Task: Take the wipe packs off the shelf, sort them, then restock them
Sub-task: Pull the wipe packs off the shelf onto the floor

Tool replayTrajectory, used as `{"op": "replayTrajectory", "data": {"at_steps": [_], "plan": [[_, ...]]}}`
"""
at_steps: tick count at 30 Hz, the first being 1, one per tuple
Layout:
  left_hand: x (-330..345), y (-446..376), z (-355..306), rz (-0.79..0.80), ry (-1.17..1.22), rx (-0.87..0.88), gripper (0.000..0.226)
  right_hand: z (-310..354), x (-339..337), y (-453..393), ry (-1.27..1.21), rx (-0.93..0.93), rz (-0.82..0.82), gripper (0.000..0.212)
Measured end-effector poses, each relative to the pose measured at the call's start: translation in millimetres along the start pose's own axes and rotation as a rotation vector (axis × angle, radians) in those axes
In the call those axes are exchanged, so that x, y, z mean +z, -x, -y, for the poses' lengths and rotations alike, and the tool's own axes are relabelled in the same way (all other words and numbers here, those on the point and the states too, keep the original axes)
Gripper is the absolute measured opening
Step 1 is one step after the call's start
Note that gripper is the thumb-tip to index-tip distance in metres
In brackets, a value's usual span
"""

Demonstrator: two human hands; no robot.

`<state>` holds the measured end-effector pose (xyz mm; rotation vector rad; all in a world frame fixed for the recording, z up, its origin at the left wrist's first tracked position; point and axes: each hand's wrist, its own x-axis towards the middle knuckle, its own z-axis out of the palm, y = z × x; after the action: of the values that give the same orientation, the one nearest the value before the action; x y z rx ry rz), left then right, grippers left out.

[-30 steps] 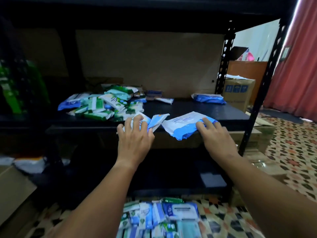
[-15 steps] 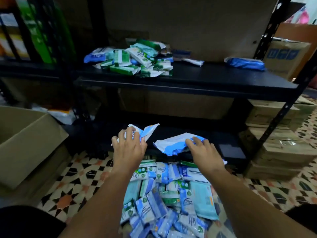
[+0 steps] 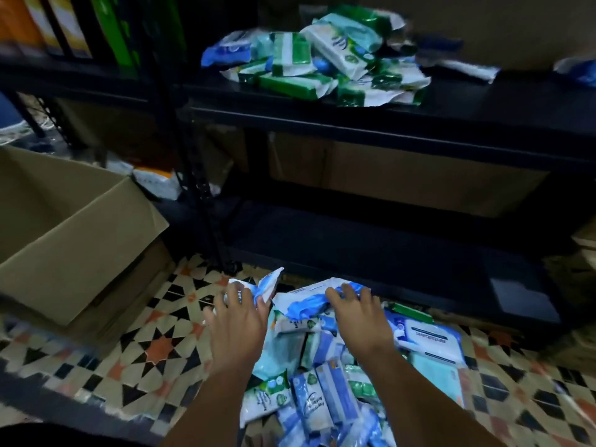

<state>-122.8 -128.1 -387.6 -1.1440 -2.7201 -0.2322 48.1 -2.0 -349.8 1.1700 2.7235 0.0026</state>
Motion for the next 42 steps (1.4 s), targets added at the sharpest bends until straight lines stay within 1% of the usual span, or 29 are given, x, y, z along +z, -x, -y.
{"op": "replayTrajectory", "data": {"at_steps": [2,4,6,7,9,11,13,18,20,24,29,32,33,35,37,38,40,41,42], "plan": [[8,-1,1,0.02,0.032,-0.053,0.053,9,6,-10,-0.019,-0.002,0.001,0.057],[14,-1,3,0.104,0.071,-0.098,0.055,16,13,-20,-0.057,0.02,0.028,0.058],[32,-1,6,0.228,0.084,-0.151,0.06,21,24,-29,-0.165,0.053,0.109,0.053],[40,0,7,0.281,0.086,-0.162,0.065,23,30,-33,-0.247,0.072,0.169,0.054],[49,1,7,0.34,0.159,-0.153,0.073,22,42,-37,-0.371,0.084,0.272,0.068],[48,1,4,0.356,0.149,-0.13,0.064,17,51,-38,-0.377,0.075,0.292,0.074],[43,-1,0,0.37,0.121,-0.111,0.054,11,55,-39,-0.362,0.087,0.286,0.073],[32,-9,-9,0.434,0.187,-0.1,0.051,0,48,-41,-0.345,0.107,0.286,0.065],[25,-15,-13,0.408,0.222,-0.089,0.048,-4,39,-41,-0.327,0.096,0.25,0.062],[-2,-31,-23,0.274,0.187,0.006,0.032,-11,9,-44,-0.276,0.061,0.098,0.051],[-51,-59,-40,0.111,0.246,0.156,0.017,-19,-51,-42,-0.27,0.013,-0.126,0.044],[-81,-75,-54,-0.021,0.231,0.245,0.014,-23,-88,-45,-0.244,-0.027,-0.287,0.037],[-106,-86,-60,-0.095,0.227,0.278,0.015,-26,-113,-46,-0.234,-0.043,-0.396,0.034],[-128,-101,-67,-0.183,0.222,0.324,0.015,-28,-140,-49,-0.216,-0.079,-0.565,0.025],[-161,-123,-74,-0.318,0.207,0.381,0.017,-33,-176,-52,-0.194,-0.114,-0.796,0.017],[-177,-133,-78,-0.375,0.196,0.398,0.02,-35,-194,-53,-0.182,-0.122,-0.895,0.017],[-207,-156,-85,-0.463,0.158,0.406,0.031,-42,-228,-57,-0.111,-0.153,-1.023,0.023],[-221,-166,-87,-0.494,0.135,0.394,0.04,-47,-244,-60,-0.069,-0.163,-1.061,0.028],[-234,-178,-90,-0.504,0.108,0.372,0.049,-51,-260,-63,-0.022,-0.144,-1.061,0.036]]}}
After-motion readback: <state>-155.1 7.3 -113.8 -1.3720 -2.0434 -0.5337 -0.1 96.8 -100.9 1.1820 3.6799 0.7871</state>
